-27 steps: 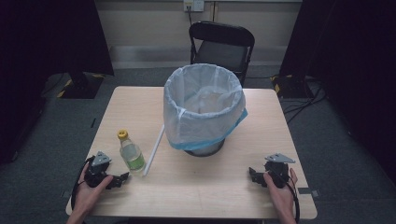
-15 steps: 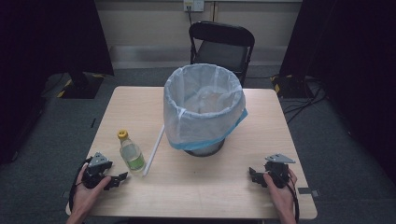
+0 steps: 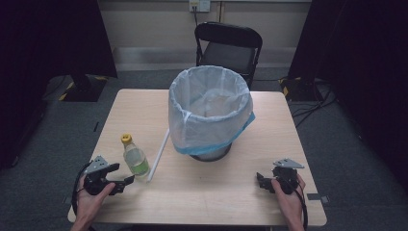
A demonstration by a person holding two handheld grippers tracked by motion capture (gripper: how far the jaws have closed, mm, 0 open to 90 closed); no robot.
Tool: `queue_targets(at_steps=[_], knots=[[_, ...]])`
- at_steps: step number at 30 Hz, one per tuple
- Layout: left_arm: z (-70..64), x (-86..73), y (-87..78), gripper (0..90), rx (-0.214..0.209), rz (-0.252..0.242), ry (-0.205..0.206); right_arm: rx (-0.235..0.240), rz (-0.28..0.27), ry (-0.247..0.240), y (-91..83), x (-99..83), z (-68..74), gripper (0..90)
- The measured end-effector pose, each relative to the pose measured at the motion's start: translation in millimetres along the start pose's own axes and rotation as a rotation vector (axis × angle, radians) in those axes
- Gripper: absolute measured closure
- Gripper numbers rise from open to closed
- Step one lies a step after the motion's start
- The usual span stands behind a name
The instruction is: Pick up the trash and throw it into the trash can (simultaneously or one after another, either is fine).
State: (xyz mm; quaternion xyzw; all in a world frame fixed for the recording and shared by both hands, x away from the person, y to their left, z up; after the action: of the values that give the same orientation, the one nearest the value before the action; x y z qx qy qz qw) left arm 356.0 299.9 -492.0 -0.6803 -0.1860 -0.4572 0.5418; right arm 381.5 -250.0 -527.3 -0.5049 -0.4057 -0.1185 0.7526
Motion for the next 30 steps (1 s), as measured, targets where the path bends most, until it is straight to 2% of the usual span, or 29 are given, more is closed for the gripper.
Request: queue_targets(at_steps=[1, 3, 7, 8, 11, 13, 16, 17, 20, 23, 26, 28, 29, 30], knots=[[-2.4, 4.0, -1.3, 16.1, -0.013, -0.021, -0.004, 0.001, 0.000, 0.001, 0.0, 0.0, 0.0, 9.0], [-3.7, 6.6, -0.9, 16.1, -0.003, -0.034, -0.003, 0.001, 0.000, 0.000, 0.0, 0.0, 0.0, 9.0], [-7.4, 14.1, 3.1, 16.0, -0.030, -0.057, -0.013, 0.001, 0.000, 0.001, 0.0, 0.0, 0.0, 8.9], [-9.5, 17.4, 7.2, 16.1, -0.027, -0.055, 0.011, 0.001, 0.000, 0.001, 0.0, 0.0, 0.0, 9.0], [-11.5, 20.2, 12.5, 15.8, -0.027, -0.054, 0.028, 0.001, 0.000, 0.001, 0.0, 0.0, 0.0, 9.0], [-13.0, 21.2, 18.2, 15.8, -0.021, -0.032, 0.061, 0.001, 0.000, 0.001, 0.0, 0.0, 0.0, 9.0], [-15.8, 20.9, 24.3, 16.0, -0.033, -0.021, 0.073, 0.001, 0.000, 0.001, 0.0, 0.0, 0.1, 9.0], [-16.4, 22.2, 27.3, 16.0, -0.017, -0.027, 0.098, 0.000, 0.000, 0.001, 0.0, 0.0, 0.0, 9.0], [-17.3, 27.6, 32.9, 16.1, -0.008, -0.031, 0.114, 0.001, 0.000, 0.001, 0.0, 0.0, 0.0, 9.0], [-18.9, 36.3, 35.6, 20.3, -0.012, -0.058, 0.120, 0.001, 0.000, 0.001, 0.0, 0.1, 0.0, 8.9], [-18.5, 37.0, 39.6, 20.8, -0.031, -0.058, 0.068, 0.001, 0.000, 0.001, 0.1, 0.1, 0.0, 8.9], [-18.0, 35.6, 41.3, 20.7, -0.026, -0.053, 0.072, 0.001, 0.000, 0.001, 0.1, 0.1, 0.0, 8.9], [-17.2, 31.5, 44.1, 20.5, -0.007, -0.034, 0.091, 0.001, 0.000, 0.001, 0.1, 0.1, 0.0, 8.9], [-16.9, 29.4, 45.1, 20.2, -0.013, -0.030, 0.085, 0.001, 0.000, 0.001, 0.1, 0.1, 0.0, 8.9]])
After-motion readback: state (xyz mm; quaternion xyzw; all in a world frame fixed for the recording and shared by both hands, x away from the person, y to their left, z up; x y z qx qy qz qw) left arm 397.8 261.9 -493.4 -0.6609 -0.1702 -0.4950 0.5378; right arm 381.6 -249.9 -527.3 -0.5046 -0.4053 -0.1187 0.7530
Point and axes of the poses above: each handheld gripper's, and its own axes: y roughly forward along the jaws, x roughly out of its top, z roughly to its left, the point moved 4 cm from there along y, roughly forward along the jaws, and after that the axes turned 15 degrees about x, right-handed, at the moved point
